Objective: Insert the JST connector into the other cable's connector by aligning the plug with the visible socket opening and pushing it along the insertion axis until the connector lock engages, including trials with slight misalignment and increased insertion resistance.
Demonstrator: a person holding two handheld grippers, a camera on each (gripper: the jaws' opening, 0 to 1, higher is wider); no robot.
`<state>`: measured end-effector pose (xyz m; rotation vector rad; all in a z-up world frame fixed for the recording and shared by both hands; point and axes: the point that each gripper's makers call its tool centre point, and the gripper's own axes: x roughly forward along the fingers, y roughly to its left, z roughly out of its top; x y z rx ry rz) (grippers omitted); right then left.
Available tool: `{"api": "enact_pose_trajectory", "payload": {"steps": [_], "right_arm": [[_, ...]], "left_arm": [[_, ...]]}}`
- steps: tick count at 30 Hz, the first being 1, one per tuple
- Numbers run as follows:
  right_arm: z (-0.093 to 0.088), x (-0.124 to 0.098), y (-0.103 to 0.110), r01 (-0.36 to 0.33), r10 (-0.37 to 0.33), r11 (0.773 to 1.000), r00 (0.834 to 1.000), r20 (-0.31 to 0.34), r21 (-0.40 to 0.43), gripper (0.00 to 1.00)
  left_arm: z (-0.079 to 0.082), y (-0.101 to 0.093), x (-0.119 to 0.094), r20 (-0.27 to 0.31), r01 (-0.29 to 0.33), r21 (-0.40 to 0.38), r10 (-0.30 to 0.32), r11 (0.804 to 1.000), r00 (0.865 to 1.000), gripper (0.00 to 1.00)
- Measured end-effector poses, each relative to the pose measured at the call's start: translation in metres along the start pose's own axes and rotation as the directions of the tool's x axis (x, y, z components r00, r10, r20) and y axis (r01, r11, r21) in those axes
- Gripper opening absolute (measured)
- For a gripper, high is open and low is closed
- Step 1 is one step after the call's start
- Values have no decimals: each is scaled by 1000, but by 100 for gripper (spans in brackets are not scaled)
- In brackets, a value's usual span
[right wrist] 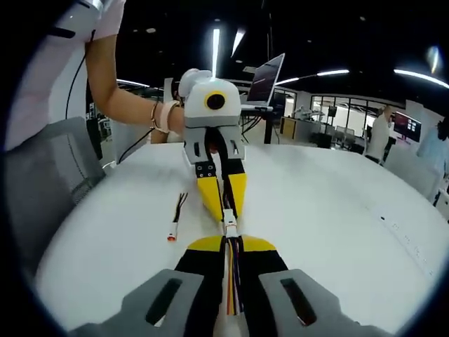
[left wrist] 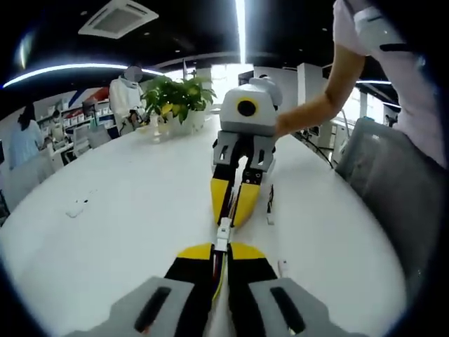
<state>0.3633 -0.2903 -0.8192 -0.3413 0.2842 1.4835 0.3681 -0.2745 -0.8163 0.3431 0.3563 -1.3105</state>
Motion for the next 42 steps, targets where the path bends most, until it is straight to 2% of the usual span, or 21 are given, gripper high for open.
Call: {"api": "enact_pose_trajectory", "payload": {"steps": [6,26,34,42], "right_arm": [[-6,0,-10,-10,10,1000,1000,-3,-7,4],[5,-2,12,-40,40,999,999,0,-11,2],[4,1,13,-38,38,999,999,-8,-19,2],[2,5,1,-16,16,999,1000,-13,-42,2]], "left_arm": [[2,-4,2,-5,6,12,-5,1000,1000,1],[12,-14,6,-3,35,48,-35,998,999,0],[9,-11,8,-17,31,56,-30,998,999,0],[6,2,11,-27,13,77,-11,997,1000,0]]}}
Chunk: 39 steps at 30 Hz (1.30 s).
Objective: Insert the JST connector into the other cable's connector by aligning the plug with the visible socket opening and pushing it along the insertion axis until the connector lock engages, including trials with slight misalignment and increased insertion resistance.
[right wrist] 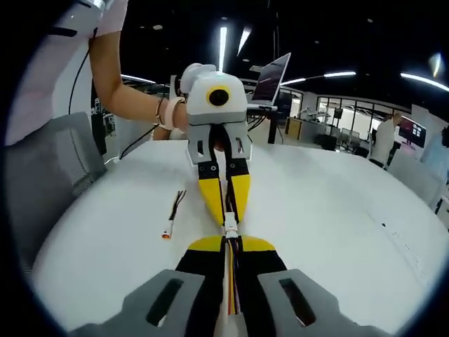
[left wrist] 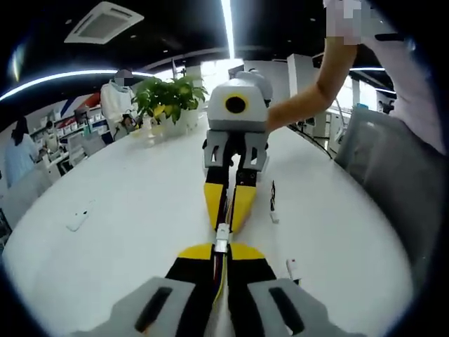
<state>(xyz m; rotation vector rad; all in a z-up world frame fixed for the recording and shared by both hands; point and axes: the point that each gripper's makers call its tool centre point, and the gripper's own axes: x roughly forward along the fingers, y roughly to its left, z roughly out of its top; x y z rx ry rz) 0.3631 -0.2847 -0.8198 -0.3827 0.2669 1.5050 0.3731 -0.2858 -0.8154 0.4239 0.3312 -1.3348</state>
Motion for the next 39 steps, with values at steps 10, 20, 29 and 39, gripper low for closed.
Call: {"api": "enact_pose_trajectory", "payload": {"steps": [10,20,29,39], "right_arm": [[-14,5,-12,17,-17,1000,1000,-16,15,3],[-23,9,-11,6,-5,1000,999,-36,21,3],[-29,11,-10,3,-2,1000,999,-44,30,4],[-31,7,-19,20,-18,998,999,-29,55,4]], "left_arm": [[-11,10,10,-3,-2,-35,2,999,1000,0],[-21,7,13,-19,18,-52,-19,998,1000,0],[-26,5,16,-23,22,-68,-23,997,999,0],[-26,6,17,-30,9,-105,-12,994,999,1]]}}
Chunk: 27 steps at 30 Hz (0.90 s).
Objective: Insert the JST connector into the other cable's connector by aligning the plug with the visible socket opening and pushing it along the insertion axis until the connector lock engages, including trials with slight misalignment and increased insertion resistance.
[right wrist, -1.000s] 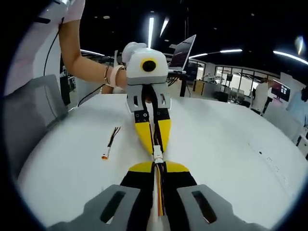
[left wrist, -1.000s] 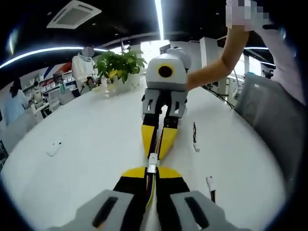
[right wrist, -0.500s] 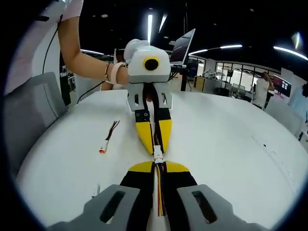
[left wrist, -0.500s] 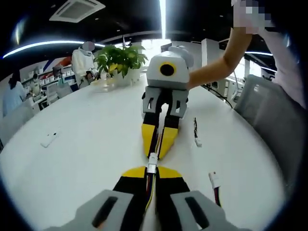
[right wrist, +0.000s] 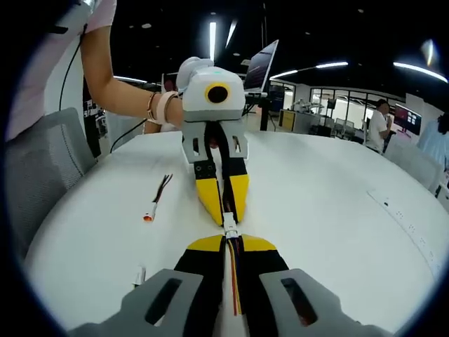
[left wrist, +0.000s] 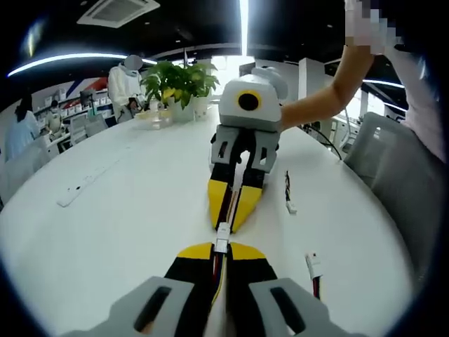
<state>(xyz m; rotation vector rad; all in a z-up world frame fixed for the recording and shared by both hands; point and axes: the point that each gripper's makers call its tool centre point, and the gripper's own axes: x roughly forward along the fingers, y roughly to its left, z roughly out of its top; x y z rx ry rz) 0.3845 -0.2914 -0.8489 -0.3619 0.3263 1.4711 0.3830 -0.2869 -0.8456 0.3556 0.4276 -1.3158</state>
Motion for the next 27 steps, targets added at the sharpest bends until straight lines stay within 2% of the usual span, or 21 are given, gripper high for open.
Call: {"api": "enact_pose_trajectory", "payload": {"steps": [10,15,17,27], "right_arm": [[-1,-1,-2,12,-12,1000,1000,1,19,7],[-1,-2,0,19,-19,1000,1000,-12,21,11],[-1,-5,0,28,-28,1000,999,-21,11,11],[21,-14,4,43,-43,999,999,15,4,8]], "left_arm": [[0,1,0,-26,-25,-17,24,1000,999,1],[0,11,-2,-34,-74,-56,72,996,997,9],[2,11,-4,-36,-79,-34,77,996,996,9],[18,5,-14,-16,-85,-16,84,996,996,11]]}}
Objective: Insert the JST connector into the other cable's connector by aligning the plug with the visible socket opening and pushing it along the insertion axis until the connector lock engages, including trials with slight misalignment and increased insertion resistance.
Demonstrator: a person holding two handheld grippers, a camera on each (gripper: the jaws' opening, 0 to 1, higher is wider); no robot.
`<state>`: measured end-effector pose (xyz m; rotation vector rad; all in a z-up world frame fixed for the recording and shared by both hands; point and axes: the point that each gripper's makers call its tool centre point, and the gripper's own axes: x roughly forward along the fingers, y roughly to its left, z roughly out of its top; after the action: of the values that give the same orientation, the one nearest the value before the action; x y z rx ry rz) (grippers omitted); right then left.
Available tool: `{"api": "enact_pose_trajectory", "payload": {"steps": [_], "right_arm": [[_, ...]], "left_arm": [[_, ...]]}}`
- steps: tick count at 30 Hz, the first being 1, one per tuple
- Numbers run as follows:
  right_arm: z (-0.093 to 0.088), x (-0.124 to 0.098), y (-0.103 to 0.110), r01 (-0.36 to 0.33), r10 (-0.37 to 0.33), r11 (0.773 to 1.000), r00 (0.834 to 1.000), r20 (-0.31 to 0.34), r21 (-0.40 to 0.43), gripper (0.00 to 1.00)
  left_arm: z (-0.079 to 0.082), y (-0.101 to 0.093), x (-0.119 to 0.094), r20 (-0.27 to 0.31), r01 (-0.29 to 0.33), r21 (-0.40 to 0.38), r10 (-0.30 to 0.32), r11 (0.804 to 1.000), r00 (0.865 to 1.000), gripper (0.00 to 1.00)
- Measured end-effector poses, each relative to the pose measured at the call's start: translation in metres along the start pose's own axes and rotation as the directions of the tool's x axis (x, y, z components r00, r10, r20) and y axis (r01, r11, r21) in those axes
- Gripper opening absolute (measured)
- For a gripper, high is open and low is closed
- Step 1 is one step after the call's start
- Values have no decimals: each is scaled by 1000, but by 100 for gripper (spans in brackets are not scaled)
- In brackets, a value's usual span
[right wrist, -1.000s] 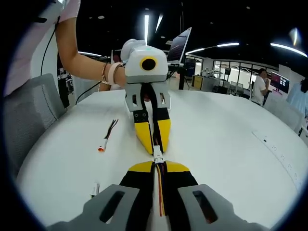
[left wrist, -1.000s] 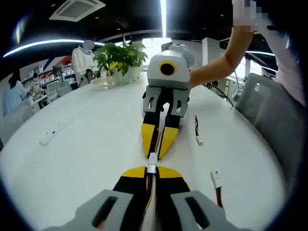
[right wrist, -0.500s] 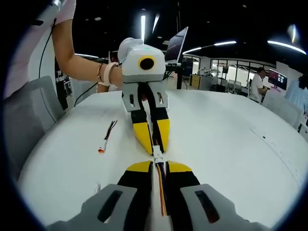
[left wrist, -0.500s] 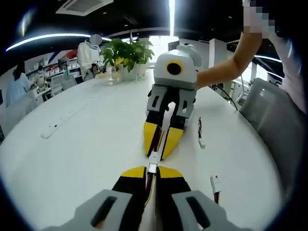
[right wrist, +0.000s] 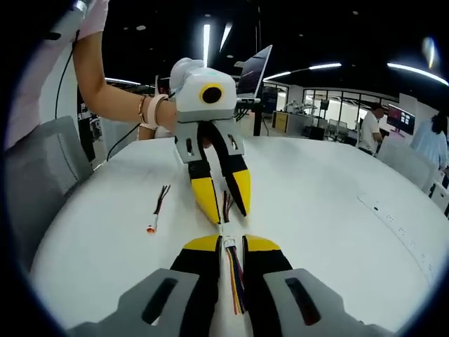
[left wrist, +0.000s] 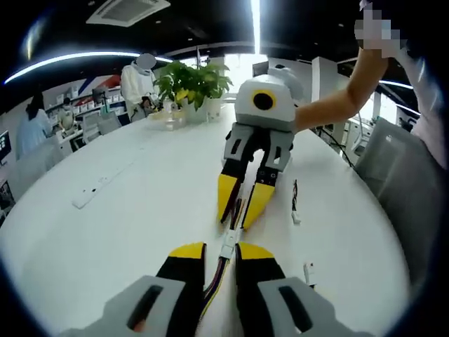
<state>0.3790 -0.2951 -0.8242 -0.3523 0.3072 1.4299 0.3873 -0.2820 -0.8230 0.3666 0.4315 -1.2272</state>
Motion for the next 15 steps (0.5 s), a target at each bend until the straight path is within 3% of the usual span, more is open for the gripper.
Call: {"api": "enact_pose_trajectory", "payload": {"steps": [4,8,15], "right_arm": [[5,-4,3,-1,1,1000,1000,-1,-14,8],[13,-11,5,21,-21,999,1000,1,-42,9],[34,-24,7,35,-33,998,999,36,-54,7]], "left_arm": [[8,-8,-8,12,12,7,-12,1000,1000,12],[16,-8,-17,4,-22,60,22,998,1000,11],[40,-13,-32,50,-42,96,37,995,998,11]]}}
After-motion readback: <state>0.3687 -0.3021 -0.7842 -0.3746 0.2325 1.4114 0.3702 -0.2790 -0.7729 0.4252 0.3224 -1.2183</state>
